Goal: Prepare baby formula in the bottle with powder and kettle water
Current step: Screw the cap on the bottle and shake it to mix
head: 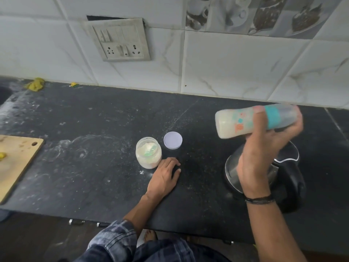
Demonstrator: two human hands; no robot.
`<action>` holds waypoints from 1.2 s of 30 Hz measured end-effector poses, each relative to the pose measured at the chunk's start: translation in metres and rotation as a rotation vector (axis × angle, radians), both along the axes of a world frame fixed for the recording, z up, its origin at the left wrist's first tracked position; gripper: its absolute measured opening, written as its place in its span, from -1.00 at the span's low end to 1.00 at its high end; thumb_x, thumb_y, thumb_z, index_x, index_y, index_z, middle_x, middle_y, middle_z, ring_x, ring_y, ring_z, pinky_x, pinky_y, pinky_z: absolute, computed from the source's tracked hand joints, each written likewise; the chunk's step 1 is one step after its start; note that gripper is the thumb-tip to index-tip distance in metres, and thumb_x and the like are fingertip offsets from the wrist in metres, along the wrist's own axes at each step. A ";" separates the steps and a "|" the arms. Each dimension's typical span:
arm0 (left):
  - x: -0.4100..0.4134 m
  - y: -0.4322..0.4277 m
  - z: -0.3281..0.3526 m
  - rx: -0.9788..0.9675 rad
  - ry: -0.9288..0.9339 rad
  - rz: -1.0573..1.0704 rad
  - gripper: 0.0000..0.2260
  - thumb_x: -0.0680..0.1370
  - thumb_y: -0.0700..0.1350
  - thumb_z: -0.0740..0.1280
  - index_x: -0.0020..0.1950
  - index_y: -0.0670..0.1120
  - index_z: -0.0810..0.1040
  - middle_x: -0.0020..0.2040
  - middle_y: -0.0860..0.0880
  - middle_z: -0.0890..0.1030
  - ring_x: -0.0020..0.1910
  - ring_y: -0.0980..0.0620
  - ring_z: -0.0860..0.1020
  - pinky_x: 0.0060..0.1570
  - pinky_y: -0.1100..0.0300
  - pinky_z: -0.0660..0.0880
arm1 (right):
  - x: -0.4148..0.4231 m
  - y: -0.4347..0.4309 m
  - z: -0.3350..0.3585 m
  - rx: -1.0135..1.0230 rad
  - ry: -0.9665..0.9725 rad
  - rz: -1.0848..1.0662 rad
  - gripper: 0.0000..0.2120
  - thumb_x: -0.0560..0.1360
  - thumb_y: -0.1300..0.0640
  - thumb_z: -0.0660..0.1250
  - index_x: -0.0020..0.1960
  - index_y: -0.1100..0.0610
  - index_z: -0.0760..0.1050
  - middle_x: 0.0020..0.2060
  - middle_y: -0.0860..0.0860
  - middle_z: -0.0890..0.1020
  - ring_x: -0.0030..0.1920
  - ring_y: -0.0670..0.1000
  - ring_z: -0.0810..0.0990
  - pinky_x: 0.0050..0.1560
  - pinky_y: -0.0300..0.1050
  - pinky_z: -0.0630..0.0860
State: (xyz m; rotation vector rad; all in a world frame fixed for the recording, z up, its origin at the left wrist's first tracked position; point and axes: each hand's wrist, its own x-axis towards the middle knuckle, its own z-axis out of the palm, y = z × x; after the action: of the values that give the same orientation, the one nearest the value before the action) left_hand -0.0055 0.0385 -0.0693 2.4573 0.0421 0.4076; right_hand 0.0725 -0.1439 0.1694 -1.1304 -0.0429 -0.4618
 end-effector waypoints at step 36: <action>0.001 0.000 -0.003 0.007 -0.012 -0.003 -0.88 0.63 -0.13 0.35 0.14 -0.11 0.54 0.14 0.01 0.57 0.18 0.00 0.51 0.30 0.21 0.35 | 0.006 -0.005 -0.002 0.093 0.146 0.001 -0.39 0.53 0.17 0.47 0.43 0.16 0.18 0.15 0.01 0.53 0.04 -0.07 0.65 0.04 0.11 0.66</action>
State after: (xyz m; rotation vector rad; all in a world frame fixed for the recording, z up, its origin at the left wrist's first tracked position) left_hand -0.0044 0.0389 -0.0722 2.4616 0.0318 0.4212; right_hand 0.0789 -0.1487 0.1678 -1.0698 0.1046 -0.3751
